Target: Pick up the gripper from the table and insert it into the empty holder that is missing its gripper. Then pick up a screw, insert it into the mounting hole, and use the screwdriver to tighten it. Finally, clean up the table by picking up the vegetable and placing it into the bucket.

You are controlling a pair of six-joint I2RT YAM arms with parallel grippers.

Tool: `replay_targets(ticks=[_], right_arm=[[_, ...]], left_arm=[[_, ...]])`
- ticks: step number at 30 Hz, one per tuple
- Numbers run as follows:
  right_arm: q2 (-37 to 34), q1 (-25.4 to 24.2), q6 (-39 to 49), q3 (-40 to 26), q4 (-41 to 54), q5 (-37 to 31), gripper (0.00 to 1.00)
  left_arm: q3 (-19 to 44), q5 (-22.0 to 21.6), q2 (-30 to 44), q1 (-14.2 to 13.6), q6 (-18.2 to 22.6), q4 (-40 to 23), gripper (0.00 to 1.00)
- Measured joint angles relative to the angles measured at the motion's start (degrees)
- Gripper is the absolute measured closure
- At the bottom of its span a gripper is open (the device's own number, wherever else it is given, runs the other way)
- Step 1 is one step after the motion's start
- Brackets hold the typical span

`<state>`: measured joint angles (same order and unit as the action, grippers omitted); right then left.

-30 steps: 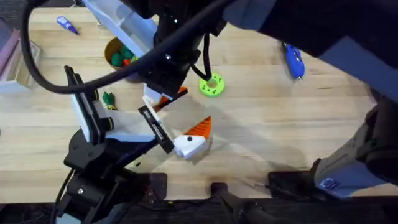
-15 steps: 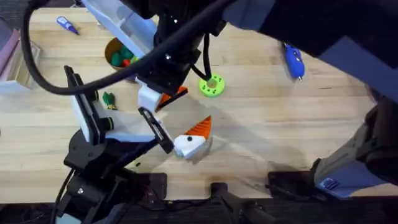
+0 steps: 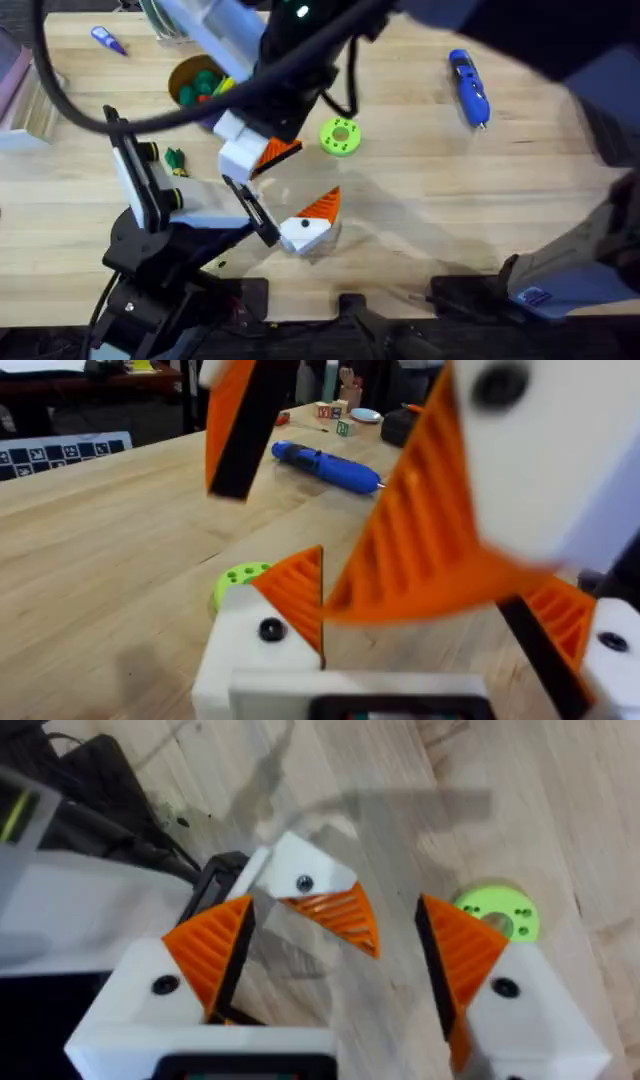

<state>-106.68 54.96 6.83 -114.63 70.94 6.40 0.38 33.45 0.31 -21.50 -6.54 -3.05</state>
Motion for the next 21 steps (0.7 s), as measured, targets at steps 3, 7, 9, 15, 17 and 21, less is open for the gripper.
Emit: replay_targets(ticks=[3, 7, 9, 15, 17, 21], right_arm=[[2.4, -1.7, -0.2, 0.0, 1.2, 0.3, 0.040], [5.3, -4.6, -0.6, 0.0, 3.4, 0.5, 0.040], [6.4, -6.0, -0.7, 0.0, 4.4, 0.5, 0.040], [11.8, -9.8, -1.0, 4.6, 4.3, 2.3, 0.040], [15.4, -11.5, -1.5, 9.4, 2.5, 3.1, 0.040], [35.3, -18.9, -2.5, 34.3, -9.0, 11.7, 0.039]], left_arm=[[0.0, 0.0, 0.0, 0.0, 0.1, 0.0, 0.014], [0.0, 0.0, 0.0, 0.0, 0.1, 0.0, 0.016], [0.0, 0.0, 0.0, 0.0, 0.1, 0.0, 0.016], [0.0, 0.0, 0.0, 0.0, 0.1, 0.0, 0.015], [0.0, 0.0, 0.0, 0.0, 0.1, 0.0, 0.016], [0.0, 0.0, 0.0, 0.0, 0.1, 0.0, 0.015]])
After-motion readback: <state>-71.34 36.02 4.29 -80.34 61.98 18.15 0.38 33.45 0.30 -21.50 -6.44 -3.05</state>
